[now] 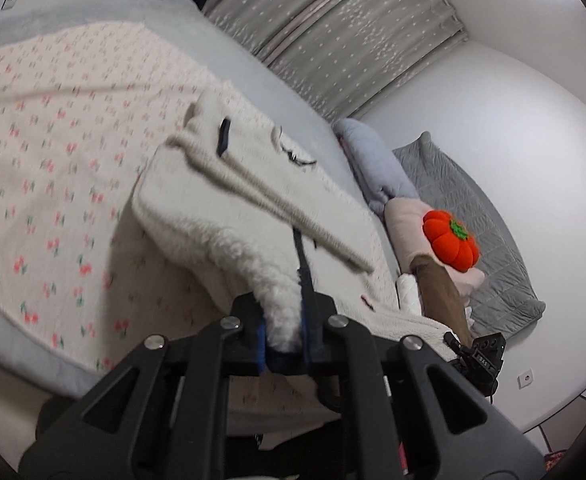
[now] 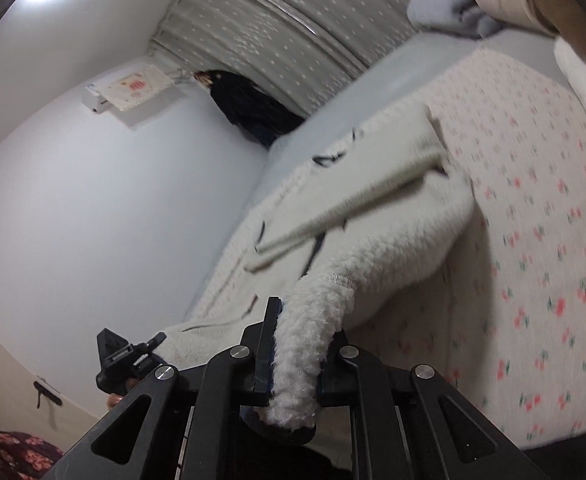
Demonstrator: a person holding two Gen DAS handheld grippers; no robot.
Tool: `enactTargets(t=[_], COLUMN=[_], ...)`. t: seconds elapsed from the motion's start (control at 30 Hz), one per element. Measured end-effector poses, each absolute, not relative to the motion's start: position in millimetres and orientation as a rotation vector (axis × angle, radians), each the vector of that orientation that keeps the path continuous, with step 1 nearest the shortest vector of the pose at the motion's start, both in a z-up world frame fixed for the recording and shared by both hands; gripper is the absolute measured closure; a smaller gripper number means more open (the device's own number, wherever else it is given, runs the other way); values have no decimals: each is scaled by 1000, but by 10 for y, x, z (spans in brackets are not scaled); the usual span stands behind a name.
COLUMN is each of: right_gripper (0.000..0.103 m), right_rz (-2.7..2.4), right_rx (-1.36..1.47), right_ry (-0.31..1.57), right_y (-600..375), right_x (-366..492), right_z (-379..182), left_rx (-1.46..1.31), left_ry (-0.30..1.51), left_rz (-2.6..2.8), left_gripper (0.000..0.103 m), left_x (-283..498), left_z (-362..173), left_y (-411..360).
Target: Fold large clothes
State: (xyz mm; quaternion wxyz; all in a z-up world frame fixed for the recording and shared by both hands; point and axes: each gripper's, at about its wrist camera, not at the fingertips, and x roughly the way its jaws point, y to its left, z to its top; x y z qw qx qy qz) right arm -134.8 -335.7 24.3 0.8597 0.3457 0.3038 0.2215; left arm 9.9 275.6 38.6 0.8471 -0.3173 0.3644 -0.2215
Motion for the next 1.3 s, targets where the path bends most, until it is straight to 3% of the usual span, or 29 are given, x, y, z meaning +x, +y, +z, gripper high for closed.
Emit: enactTargets(t=[0.37,0.67,0.93,1.3], right_gripper=[91,91,91,89], right_rz=[425,353,265,104], right_rx=[672,695,717,797], right_ry=[518,512,592,831], right_y=[-3452,-3591,-3662,-3709], right_x=[-358,729,1706,2746], right_z=[856,932,544,-476], left_rx=[-631,-554,-550,-677], left_ry=[659,628,718,915], left_rz=[-450,-402,-291,-179], left_gripper=[89,89,89,84], left_x=[1186,2128,3047,4041], left_z=[971,1157,697,-414], left_y=[2713,2494,2410,2394])
